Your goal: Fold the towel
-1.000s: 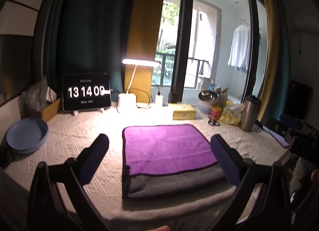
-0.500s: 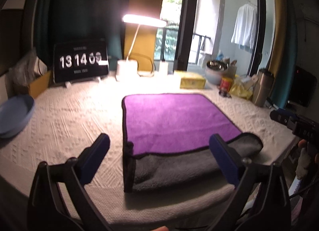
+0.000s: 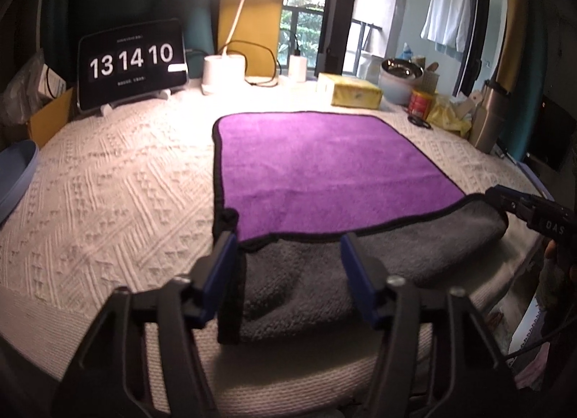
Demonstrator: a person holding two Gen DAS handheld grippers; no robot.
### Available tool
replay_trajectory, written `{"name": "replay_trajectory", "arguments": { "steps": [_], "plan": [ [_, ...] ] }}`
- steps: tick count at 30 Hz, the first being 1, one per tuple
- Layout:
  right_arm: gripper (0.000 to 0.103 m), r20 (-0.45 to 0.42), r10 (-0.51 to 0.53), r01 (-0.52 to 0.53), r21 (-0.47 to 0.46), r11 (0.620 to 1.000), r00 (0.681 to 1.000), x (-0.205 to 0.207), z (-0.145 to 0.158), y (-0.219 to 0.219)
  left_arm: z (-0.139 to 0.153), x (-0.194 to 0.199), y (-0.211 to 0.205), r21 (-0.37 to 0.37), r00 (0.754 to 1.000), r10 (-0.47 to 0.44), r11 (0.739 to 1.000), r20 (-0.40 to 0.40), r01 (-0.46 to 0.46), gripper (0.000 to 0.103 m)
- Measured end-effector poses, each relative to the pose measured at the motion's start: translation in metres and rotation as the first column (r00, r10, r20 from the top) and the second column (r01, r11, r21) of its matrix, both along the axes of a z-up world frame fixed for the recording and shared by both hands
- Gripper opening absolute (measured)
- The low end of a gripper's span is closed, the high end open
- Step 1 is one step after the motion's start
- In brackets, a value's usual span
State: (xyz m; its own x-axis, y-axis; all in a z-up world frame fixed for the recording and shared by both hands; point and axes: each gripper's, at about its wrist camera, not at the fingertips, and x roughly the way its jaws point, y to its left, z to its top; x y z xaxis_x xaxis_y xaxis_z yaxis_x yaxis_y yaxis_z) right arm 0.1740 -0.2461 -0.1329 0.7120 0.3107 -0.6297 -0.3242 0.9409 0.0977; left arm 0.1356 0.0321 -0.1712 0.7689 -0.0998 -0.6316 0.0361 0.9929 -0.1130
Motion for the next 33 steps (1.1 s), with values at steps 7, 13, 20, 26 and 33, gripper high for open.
{"name": "replay_trajectory", "arguments": {
  "steps": [7,13,20,26,33],
  "plan": [
    [0.029,-0.028,0.014,-0.015,-0.036,0.999,1.0,-0.001,-0.012,0.006,-0.006,-0.002,-0.007,0.019,1.0,-0.021,1.0,-0.015,0.022,0.042],
    [0.016,-0.027,0.015,-0.017,-0.083,0.996,1.0,-0.002,-0.018,0.01,-0.011,-0.003,-0.008,0.044,1.0,-0.009,0.999,-0.019,0.01,0.025],
    [0.006,-0.007,0.005,-0.006,-0.086,0.996,1.0,-0.003,-0.017,0.007,-0.01,-0.006,-0.003,0.032,1.0,-0.008,0.999,-0.004,0.008,0.011],
    [0.005,0.038,0.004,-0.001,-0.076,0.997,0.999,-0.009,-0.006,0.005,-0.003,-0.012,-0.005,0.02,0.999,-0.024,1.0,0.027,0.024,0.008],
    [0.005,0.088,0.004,0.001,-0.06,0.998,0.996,-0.015,0.01,0.004,0.005,-0.015,-0.007,0.021,0.998,-0.036,0.999,0.048,0.035,0.006]
  ]
}}
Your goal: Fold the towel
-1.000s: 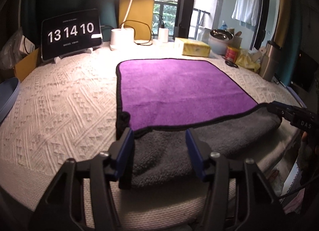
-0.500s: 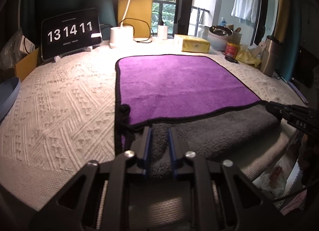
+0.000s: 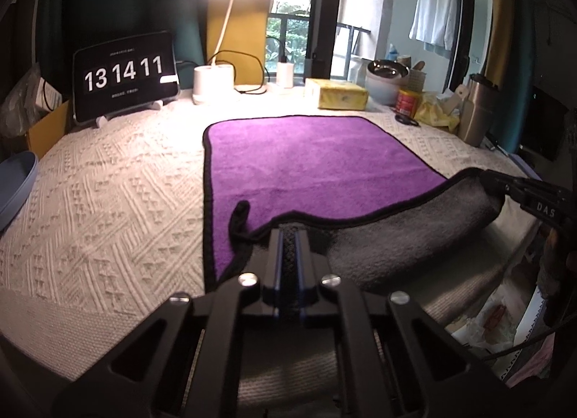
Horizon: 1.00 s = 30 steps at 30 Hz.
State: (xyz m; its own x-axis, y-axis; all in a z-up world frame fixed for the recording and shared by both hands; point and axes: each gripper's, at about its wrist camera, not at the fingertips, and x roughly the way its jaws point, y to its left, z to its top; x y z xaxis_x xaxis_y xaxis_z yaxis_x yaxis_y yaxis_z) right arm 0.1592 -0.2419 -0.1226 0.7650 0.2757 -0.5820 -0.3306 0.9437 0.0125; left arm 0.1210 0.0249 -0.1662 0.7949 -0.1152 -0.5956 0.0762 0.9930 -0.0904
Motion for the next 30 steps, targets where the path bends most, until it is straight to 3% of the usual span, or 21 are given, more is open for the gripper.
{"name": "replay_trajectory", "arguments": {
  "steps": [13,30],
  "plan": [
    [0.005,0.101,0.022,-0.022,0.003,1.0,0.995,-0.003,0.031,0.005,0.027,0.0,0.004,0.001,0.997,-0.007,1.0,0.076,0.007,0.006],
    [0.005,0.214,0.063,-0.061,-0.013,0.998,0.975,0.024,0.068,0.019,0.062,0.026,0.021,-0.016,0.985,0.011,1.0,0.173,-0.008,0.006]
  ]
}}
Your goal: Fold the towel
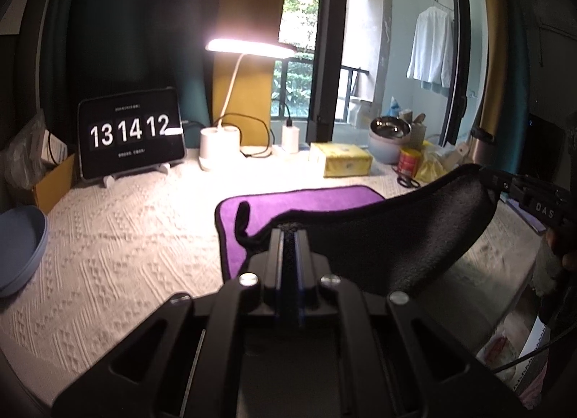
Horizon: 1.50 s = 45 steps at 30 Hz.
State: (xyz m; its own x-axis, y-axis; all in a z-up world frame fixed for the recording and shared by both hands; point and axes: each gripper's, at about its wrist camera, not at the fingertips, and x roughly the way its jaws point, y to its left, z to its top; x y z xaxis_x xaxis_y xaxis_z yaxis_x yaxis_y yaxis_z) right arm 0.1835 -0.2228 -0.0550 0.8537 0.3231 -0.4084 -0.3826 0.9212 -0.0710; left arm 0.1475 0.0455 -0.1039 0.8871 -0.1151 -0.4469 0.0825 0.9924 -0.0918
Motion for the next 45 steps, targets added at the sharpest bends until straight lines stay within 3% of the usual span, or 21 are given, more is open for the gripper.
{"name": "replay_trajectory", "arguments": {
  "steps": [9,28,39,45],
  "plan": [
    [0.005,0.032,0.013,-0.013,-0.005,1.0,0.999,0.027,0.013,0.011,0.013,0.028,0.004,0.03,0.999,0.0,1.0,0.036,-0.001,0.006],
    [0.005,0.063,-0.013,0.016,-0.045,0.999,0.998,0.093,0.011,0.032,0.02,0.098,0.023,0.045,0.997,0.044,0.998,0.07,-0.047,0.006],
    [0.005,0.019,-0.046,0.047,-0.069,0.996,0.999,0.146,-0.003,0.036,0.011,0.15,0.027,0.05,0.999,0.041,0.998,0.014,-0.042,0.006],
    [0.005,0.005,-0.081,0.081,-0.148,0.986,0.997,0.175,-0.025,0.048,-0.004,0.181,0.028,0.051,0.998,0.019,0.999,-0.067,-0.016,0.006]
  ]
}}
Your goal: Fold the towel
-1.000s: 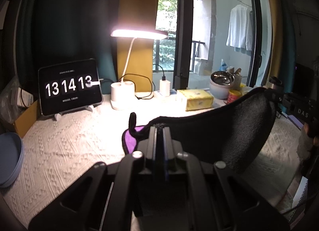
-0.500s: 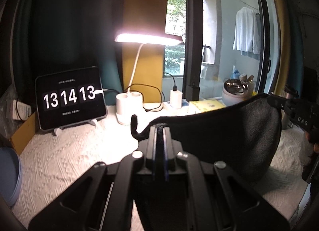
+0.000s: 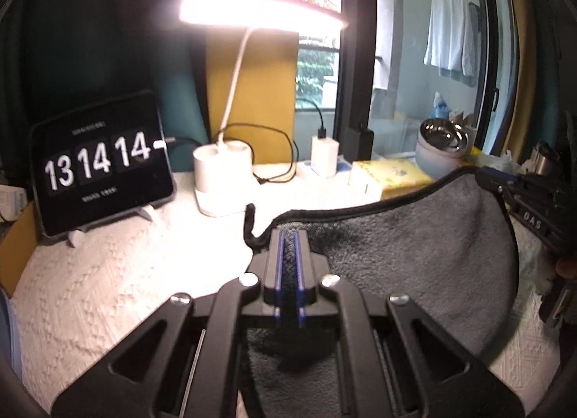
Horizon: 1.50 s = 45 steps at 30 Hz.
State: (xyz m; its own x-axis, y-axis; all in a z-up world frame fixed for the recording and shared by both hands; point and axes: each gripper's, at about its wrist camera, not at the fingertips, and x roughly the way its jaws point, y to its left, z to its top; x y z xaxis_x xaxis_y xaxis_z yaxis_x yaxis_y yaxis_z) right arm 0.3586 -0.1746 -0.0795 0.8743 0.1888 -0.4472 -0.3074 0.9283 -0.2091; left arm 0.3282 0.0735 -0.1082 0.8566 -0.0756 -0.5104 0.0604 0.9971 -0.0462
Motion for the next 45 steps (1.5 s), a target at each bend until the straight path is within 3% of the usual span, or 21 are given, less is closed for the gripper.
{"name": "replay_trajectory", "arguments": {
  "steps": [8,13,19,22,24,26,28,29,33,45],
  "plan": [
    [0.005,-0.104,-0.002,-0.001,-0.025,1.0,0.995,0.041,-0.03,0.009,-0.031,0.042,0.02,-0.08,0.99,0.014,0.996,-0.142,-0.026,0.006],
    [0.005,-0.146,-0.015,0.006,-0.065,0.998,0.989,0.053,-0.041,0.016,-0.041,0.052,0.02,-0.069,0.983,0.029,0.997,-0.179,-0.042,0.008],
    [0.005,-0.208,-0.027,0.01,-0.08,0.997,0.978,0.063,-0.054,0.017,-0.062,0.068,0.016,-0.056,0.959,0.02,0.998,-0.281,-0.037,0.014],
    [0.006,-0.228,-0.026,0.011,-0.069,0.998,0.973,0.065,-0.054,0.015,-0.062,0.067,0.02,-0.069,0.959,0.03,0.996,-0.284,-0.051,0.022],
    [0.014,-0.244,-0.027,0.01,-0.071,0.997,0.969,0.066,-0.056,0.015,-0.063,0.067,0.021,-0.067,0.956,0.039,0.996,-0.292,-0.061,0.03],
    [0.025,-0.259,-0.022,0.004,-0.07,0.998,0.966,0.068,-0.058,0.016,-0.062,0.066,0.021,-0.071,0.956,0.042,0.995,-0.289,-0.066,0.059],
    [0.032,-0.266,-0.012,-0.004,-0.059,0.998,0.964,0.067,-0.058,0.015,-0.059,0.062,0.021,-0.065,0.96,0.056,0.995,-0.275,-0.077,0.077],
    [0.036,-0.268,-0.002,-0.011,-0.046,0.999,0.963,0.066,-0.057,0.014,-0.056,0.059,0.021,-0.061,0.963,0.063,0.995,-0.261,-0.082,0.081],
    [0.05,-0.25,-0.002,0.0,-0.008,1.0,0.968,0.064,-0.052,0.007,-0.044,0.048,0.023,-0.04,0.97,0.096,0.993,-0.223,-0.108,0.084],
    [0.053,-0.208,-0.003,0.016,0.061,0.998,0.978,0.031,-0.025,-0.004,-0.017,0.009,0.019,-0.047,0.981,0.12,0.991,-0.153,-0.128,0.089]
  ]
}}
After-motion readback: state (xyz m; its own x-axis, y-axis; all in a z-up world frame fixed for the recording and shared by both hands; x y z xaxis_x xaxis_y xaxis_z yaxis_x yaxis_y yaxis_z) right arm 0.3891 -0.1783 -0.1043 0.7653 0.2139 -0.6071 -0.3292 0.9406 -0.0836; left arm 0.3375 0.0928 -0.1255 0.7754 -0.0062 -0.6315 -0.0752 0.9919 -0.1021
